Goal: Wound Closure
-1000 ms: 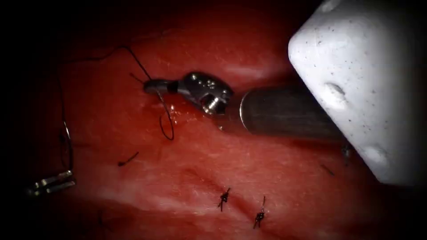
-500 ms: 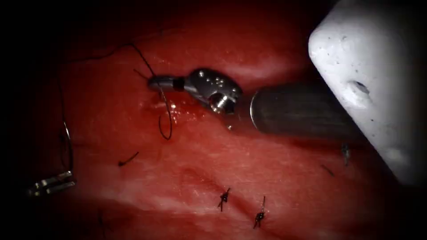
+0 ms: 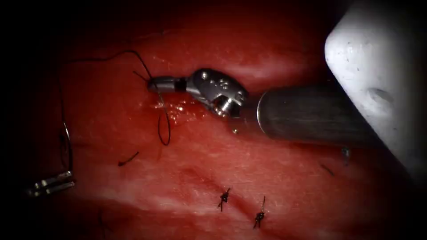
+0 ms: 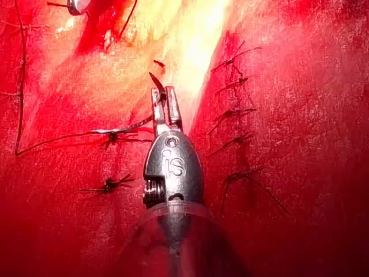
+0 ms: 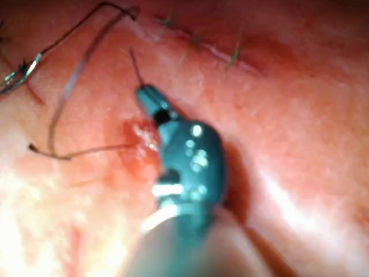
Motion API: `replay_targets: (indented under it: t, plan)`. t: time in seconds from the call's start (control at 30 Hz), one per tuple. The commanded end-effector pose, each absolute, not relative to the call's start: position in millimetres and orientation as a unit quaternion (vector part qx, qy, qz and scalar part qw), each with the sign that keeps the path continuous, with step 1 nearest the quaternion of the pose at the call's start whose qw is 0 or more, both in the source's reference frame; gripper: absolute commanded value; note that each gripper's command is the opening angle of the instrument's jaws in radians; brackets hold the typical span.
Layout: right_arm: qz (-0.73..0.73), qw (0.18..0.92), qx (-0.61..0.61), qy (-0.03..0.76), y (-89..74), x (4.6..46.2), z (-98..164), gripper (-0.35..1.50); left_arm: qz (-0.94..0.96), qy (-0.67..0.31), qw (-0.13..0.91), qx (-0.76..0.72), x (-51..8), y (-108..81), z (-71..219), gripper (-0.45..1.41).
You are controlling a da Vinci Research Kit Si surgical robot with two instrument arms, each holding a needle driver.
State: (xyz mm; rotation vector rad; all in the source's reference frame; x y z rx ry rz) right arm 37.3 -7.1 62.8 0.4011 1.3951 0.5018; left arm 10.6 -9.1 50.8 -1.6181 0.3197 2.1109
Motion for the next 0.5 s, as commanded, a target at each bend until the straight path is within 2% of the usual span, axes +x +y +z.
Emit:
replay_targets:
  t: [0.03, 0.07, 0.1, 0.13, 0.23, 0.37, 0.5]
  plan:
    - [0.228, 0.719, 0.182, 0.631, -7.7, 38.0, 63.4, -0.35, 0.773, 0.108, 0.226, -0.583, 10.0, -9.5, 51.2, -0.45]
    - [0.228, 0.719, 0.182, 0.631, -7.7, 38.2, 63.4, -0.35, 0.774, 0.104, 0.227, -0.581, 9.9, -9.6, 51.1, -0.45]
    - [0.228, 0.719, 0.182, 0.631, -7.6, 38.2, 63.5, -0.35, 0.775, 0.097, 0.234, -0.579, 9.9, -9.7, 50.9, -0.1]
    - [0.229, 0.719, 0.182, 0.631, -7.5, 38.3, 63.5, -0.35, 0.778, 0.09, 0.246, -0.571, 10.0, -9.7, 50.6, 0.36]
    - [0.231, 0.715, 0.18, 0.634, -7.1, 38.2, 63.7, 0.04, 0.79, 0.089, 0.268, -0.544, 10.6, -9.8, 49.7, 1.1]
    - [0.234, 0.717, 0.177, 0.632, -7.0, 37.6, 63.9, 0.14, 0.807, 0.086, 0.276, -0.515, 12.0, -9.7, 47.7, 1.33]
    - [0.235, 0.718, 0.175, 0.631, -7.0, 37.3, 64.0, 0.14, 0.813, 0.086, 0.286, -0.5, 13.4, -9.4, 44.9, 1.36]
